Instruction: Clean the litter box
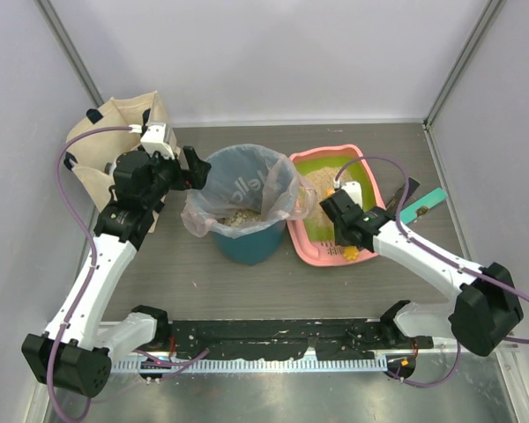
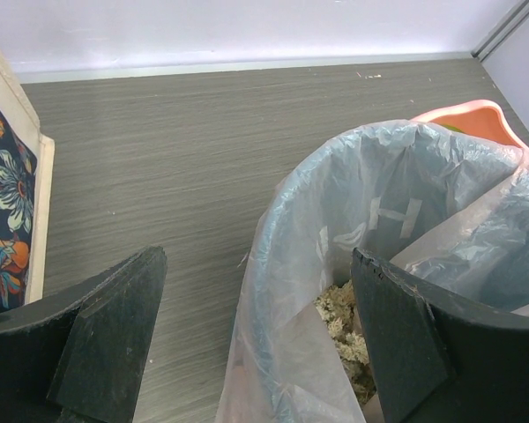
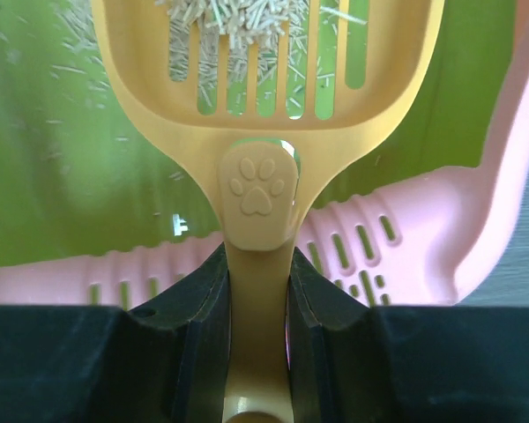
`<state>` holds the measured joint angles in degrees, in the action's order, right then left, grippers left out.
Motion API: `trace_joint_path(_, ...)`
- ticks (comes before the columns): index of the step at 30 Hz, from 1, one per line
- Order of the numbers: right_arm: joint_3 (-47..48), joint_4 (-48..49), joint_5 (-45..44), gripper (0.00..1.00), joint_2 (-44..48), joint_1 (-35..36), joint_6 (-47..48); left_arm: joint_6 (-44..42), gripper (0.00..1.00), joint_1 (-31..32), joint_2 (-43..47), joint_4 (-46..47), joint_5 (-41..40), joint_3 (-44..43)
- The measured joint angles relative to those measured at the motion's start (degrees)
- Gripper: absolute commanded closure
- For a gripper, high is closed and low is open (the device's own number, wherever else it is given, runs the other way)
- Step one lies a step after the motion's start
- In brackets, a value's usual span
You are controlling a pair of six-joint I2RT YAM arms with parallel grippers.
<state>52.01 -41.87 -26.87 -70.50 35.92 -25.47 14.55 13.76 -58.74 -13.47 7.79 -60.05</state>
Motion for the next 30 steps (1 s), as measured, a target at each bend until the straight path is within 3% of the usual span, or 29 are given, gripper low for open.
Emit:
trace_joint_path(6,-1.7,-0.3,-3.6,0.99,-0.7,1.9,-0.2,0.0,0.11,0.0,0.0,0.0,0.0,0.0)
trace_joint_path(10,-2.5,1.6,-0.9,0.99,2.9,-2.0,-0.4,0.0,0.11,0.0,0.0,0.0,0.0,0.0)
trace_joint_path(20,-2.3,2.4,2.5,0.99,1.9,-0.4,-0.2,0.1,0.11,0.1,0.0,0.2,0.4,0.0)
trace_joint_path(30,-1.9,2.2,3.8,0.99,2.8,-3.3,0.0,0.2,0.11,0.1,0.0,0.4,0.4,0.0)
